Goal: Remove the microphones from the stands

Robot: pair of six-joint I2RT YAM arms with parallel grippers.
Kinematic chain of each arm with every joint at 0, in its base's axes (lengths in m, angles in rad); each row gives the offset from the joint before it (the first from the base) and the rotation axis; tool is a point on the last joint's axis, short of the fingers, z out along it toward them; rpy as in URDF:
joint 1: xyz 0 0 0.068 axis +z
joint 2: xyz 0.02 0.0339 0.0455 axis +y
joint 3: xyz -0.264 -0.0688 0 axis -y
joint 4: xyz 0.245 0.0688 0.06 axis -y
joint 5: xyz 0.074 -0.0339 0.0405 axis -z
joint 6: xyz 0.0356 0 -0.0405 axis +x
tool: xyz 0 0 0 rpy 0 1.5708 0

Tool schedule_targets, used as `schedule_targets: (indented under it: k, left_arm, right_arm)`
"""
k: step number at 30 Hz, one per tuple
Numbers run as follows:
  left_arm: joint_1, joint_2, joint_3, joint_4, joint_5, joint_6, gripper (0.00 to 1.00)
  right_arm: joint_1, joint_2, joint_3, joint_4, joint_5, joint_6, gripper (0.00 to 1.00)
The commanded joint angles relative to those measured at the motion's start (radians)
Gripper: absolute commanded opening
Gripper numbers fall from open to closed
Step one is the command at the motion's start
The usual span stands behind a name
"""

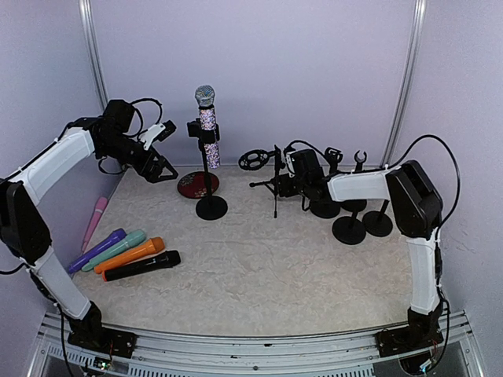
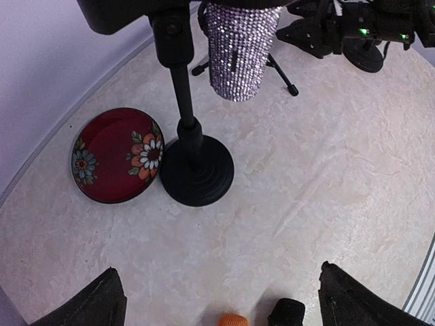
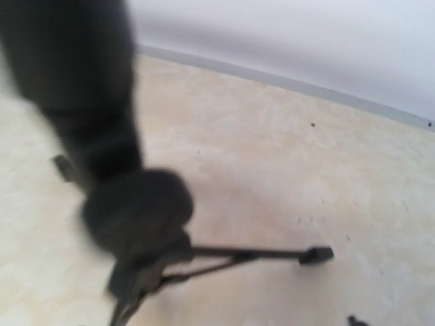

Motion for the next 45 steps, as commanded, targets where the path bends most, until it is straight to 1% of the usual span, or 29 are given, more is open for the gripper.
schedule_targets:
  k: [1,3,5,7,8,11,15,19,24,28,30,33,37,41,45]
  left_arm:
    - [0.011,0.063,0.08,0.051,0.034,-0.01,0.95]
    - [0.012,0.077,0.088,0.049,0.045,-0.015,0.94]
    - [0.015,0.079,0.088,0.046,0.057,-0.019,0.93]
    - [0.019,0.071,0.086,0.044,0.068,-0.022,0.93]
    - [0.022,0.064,0.081,0.043,0.073,-0.024,0.94]
    - [0.029,0.038,0.07,0.031,0.071,-0.027,0.97]
    - [0.041,-0.018,0.031,0.019,0.07,-0.021,0.99]
    - [0.048,-0.078,-0.023,0.017,0.063,-0.009,0.99]
    - [0.056,-0.122,-0.061,0.013,0.056,-0.002,0.99]
    - [0.056,-0.133,-0.06,0.005,0.059,-0.001,0.99]
    - [0.055,-0.133,-0.056,-0.006,0.063,-0.002,0.99]
    - [0.055,-0.139,-0.053,-0.019,0.062,-0.001,0.99]
    - [0.057,-0.153,-0.059,-0.03,0.051,0.006,0.99]
    - [0.055,-0.16,-0.059,-0.047,0.038,0.019,0.99]
    - [0.056,-0.161,-0.055,-0.057,0.022,0.024,0.99]
  right_arm:
    - [0.041,-0.236,-0.087,-0.025,-0.054,0.069,0.83]
    - [0.071,-0.322,-0.134,-0.01,-0.091,0.07,0.87]
    - [0.109,-0.375,-0.137,-0.001,-0.131,0.052,0.92]
    - [0.144,-0.387,-0.094,0.004,-0.193,0.005,0.99]
    - [0.156,-0.376,-0.049,-0.004,-0.231,-0.022,1.0]
    - [0.183,-0.299,0.123,-0.057,-0.356,-0.088,1.0]
    - [0.203,-0.141,0.39,-0.155,-0.423,-0.156,1.0]
    - [0.216,-0.041,0.542,-0.184,-0.507,-0.209,1.0]
    - [0.233,0.073,0.72,-0.252,-0.472,-0.252,1.0]
    - [0.235,0.123,0.765,-0.215,-0.443,-0.266,1.0]
    - [0.235,0.139,0.767,-0.181,-0.434,-0.272,0.97]
    - [0.235,0.169,0.774,-0.137,-0.422,-0.287,0.89]
    - [0.234,0.198,0.773,-0.067,-0.399,-0.29,0.72]
    - [0.235,0.222,0.779,-0.003,-0.414,-0.263,0.6]
    - [0.234,0.243,0.812,0.012,-0.448,-0.209,0.53]
